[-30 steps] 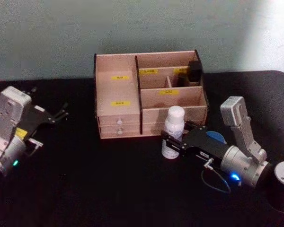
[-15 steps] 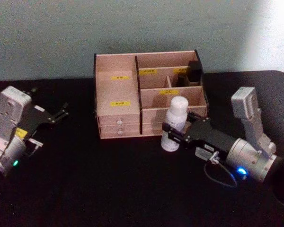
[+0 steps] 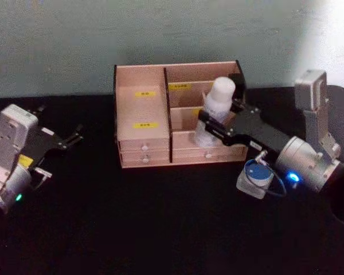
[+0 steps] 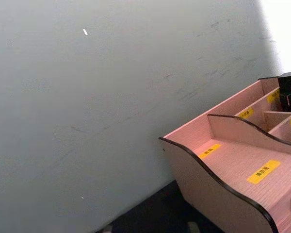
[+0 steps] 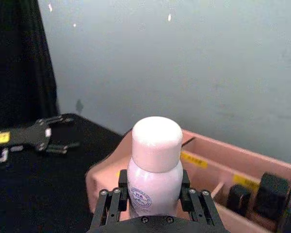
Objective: Pick up the facial cleanser and watermelon frost from the table and place them into the tiered storage box.
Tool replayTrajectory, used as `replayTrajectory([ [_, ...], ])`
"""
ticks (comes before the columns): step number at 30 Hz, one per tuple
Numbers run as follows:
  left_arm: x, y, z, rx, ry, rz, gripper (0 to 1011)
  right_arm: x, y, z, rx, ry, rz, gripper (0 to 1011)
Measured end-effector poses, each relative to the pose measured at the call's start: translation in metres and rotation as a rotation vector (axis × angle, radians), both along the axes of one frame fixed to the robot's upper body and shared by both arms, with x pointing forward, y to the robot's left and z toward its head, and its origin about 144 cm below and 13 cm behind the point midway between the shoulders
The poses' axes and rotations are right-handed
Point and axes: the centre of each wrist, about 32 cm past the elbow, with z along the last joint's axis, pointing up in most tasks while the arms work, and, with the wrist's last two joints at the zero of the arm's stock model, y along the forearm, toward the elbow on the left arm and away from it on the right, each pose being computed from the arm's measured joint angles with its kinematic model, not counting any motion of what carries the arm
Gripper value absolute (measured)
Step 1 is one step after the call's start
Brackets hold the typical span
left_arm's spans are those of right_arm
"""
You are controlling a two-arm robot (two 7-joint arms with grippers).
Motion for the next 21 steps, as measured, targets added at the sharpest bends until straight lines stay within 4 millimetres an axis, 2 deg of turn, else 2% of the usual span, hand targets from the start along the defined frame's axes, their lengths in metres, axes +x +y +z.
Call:
replayTrajectory([
  [10,0.000,0.000,0.000,0.000,0.000,0.000,1001,0.031,0.004,0.017,0.007,-0.062,-0.067,590],
  [21,0.000,0.000,0.000,0.000,0.000,0.000,1001,0.061,0.012,0.020,0.005,-0.074,-0.090,590],
])
